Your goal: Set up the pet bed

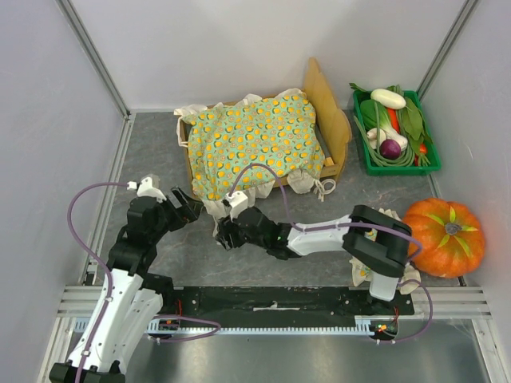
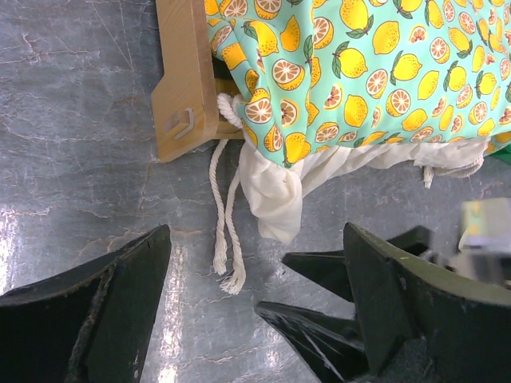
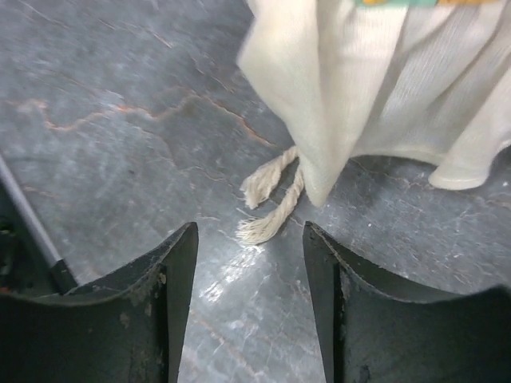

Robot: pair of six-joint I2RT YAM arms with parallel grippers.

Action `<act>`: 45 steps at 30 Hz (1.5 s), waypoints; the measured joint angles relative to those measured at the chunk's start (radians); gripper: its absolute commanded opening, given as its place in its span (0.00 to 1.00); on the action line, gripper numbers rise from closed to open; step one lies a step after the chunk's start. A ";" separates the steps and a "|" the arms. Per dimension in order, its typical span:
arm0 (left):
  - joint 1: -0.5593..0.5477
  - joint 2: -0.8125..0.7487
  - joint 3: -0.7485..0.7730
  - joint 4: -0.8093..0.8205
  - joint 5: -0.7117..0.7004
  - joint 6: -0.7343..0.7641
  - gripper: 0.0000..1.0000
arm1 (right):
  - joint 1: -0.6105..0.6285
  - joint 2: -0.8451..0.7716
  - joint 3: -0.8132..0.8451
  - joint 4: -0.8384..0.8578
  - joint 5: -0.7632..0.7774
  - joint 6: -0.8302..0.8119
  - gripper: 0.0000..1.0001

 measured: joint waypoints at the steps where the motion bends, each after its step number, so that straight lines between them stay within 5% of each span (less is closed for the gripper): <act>1: 0.000 0.001 0.000 -0.001 0.000 0.000 0.94 | -0.001 -0.034 -0.007 -0.013 -0.002 -0.007 0.66; 7: 0.000 0.023 0.002 -0.001 -0.005 0.000 0.94 | -0.049 -0.148 -0.008 -0.039 -0.005 0.010 0.69; 20: 0.000 0.037 0.052 -0.028 -0.006 0.001 0.94 | -0.137 -0.053 0.018 -0.058 -0.026 0.174 0.80; 22: 0.000 0.039 0.061 -0.043 -0.003 0.001 0.94 | -0.141 -0.025 0.032 -0.038 -0.025 0.188 0.77; 25: 0.000 0.042 0.074 -0.056 0.004 0.001 0.94 | -0.155 0.020 0.044 0.028 -0.030 0.205 0.51; 26: 0.000 0.043 0.079 -0.062 0.010 0.001 0.94 | -0.160 0.035 0.047 0.056 -0.032 0.214 0.35; 32: 0.000 0.045 0.116 -0.090 0.034 0.001 0.94 | -0.209 0.055 0.061 0.115 -0.056 0.211 0.01; 45: 0.000 0.075 0.119 -0.116 0.058 0.001 0.92 | -0.210 -0.011 0.257 0.011 -0.063 0.003 0.00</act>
